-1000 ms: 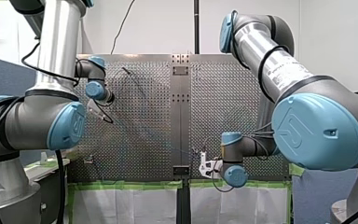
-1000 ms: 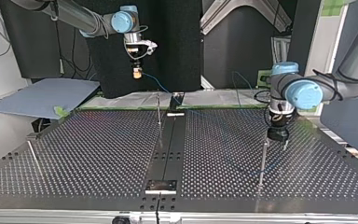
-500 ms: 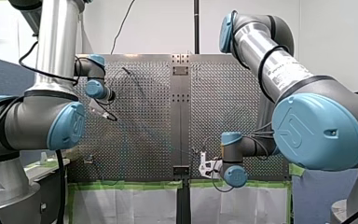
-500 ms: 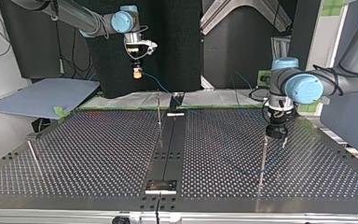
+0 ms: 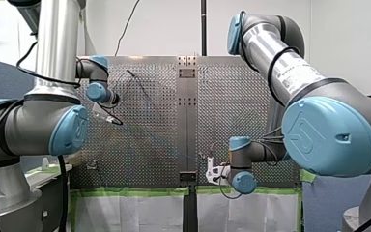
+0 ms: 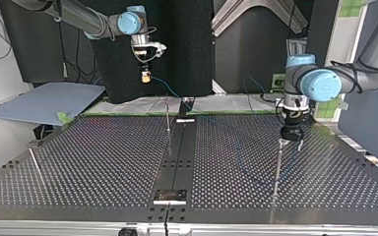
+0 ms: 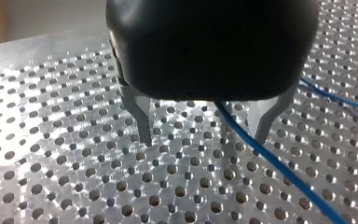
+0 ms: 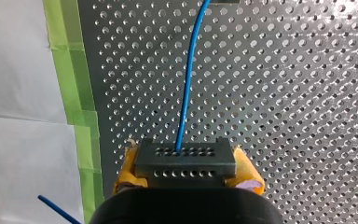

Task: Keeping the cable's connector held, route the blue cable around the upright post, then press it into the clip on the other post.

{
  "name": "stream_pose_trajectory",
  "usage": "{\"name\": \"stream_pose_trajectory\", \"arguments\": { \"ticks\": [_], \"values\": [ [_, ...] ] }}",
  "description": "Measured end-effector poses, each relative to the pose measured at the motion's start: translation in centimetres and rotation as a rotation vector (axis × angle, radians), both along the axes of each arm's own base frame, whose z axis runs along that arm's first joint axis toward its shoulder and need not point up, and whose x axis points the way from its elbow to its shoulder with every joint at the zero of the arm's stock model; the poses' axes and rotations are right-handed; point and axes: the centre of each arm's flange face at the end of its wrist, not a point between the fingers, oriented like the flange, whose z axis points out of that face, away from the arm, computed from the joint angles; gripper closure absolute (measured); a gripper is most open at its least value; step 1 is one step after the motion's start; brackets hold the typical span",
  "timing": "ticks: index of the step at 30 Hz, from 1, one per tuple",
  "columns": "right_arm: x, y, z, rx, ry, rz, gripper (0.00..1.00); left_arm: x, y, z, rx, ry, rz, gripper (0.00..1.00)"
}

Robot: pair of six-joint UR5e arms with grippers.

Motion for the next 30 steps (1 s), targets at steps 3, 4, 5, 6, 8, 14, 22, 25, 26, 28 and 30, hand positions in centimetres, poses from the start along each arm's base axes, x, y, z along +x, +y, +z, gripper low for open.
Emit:
{"name": "stream_pose_trajectory", "arguments": {
  "ticks": [3,4,5,6,8,14,22,25,26,28,30],
  "values": [
    [0.0,0.0,0.0,0.000,0.000,0.001,1.00,-0.3,0.1,0.4,0.005,-0.005,0.008,0.00],
    [0.0,0.0,0.0,0.000,0.000,0.001,1.00,-0.5,0.3,0.7,0.006,-0.010,0.016,0.00],
    [0.0,0.0,0.0,0.001,0.000,0.001,1.00,-0.6,0.4,1.0,0.007,-0.015,0.024,0.00],
    [0.0,0.0,0.0,0.001,0.000,0.001,1.00,-0.7,0.5,1.2,0.009,-0.021,0.031,0.00],
    [0.0,0.0,0.0,0.001,0.001,0.001,1.00,-0.9,0.7,1.8,0.013,-0.034,0.044,0.00],
    [0.0,0.1,0.0,0.002,0.001,0.002,1.00,-1.1,0.5,2.1,0.034,-0.036,0.038,0.00],
    [0.1,0.2,-0.1,0.004,0.003,0.003,1.00,-1.6,-0.9,1.9,0.071,-0.006,-0.018,0.00],
    [0.1,0.2,0.0,0.004,0.003,0.004,1.00,-1.8,-1.3,2.0,0.077,0.001,-0.029,0.00],
    [0.1,0.2,0.0,0.004,0.003,0.004,1.00,-1.9,-1.5,2.0,0.077,0.003,-0.032,0.00],
    [0.1,0.2,0.0,0.003,0.003,0.005,1.00,-2.0,-1.7,2.1,0.078,0.007,-0.041,0.00],
    [0.1,0.2,0.0,0.003,0.003,0.005,1.00,-2.2,-1.9,2.1,0.078,0.013,-0.047,0.00]
  ]
}}
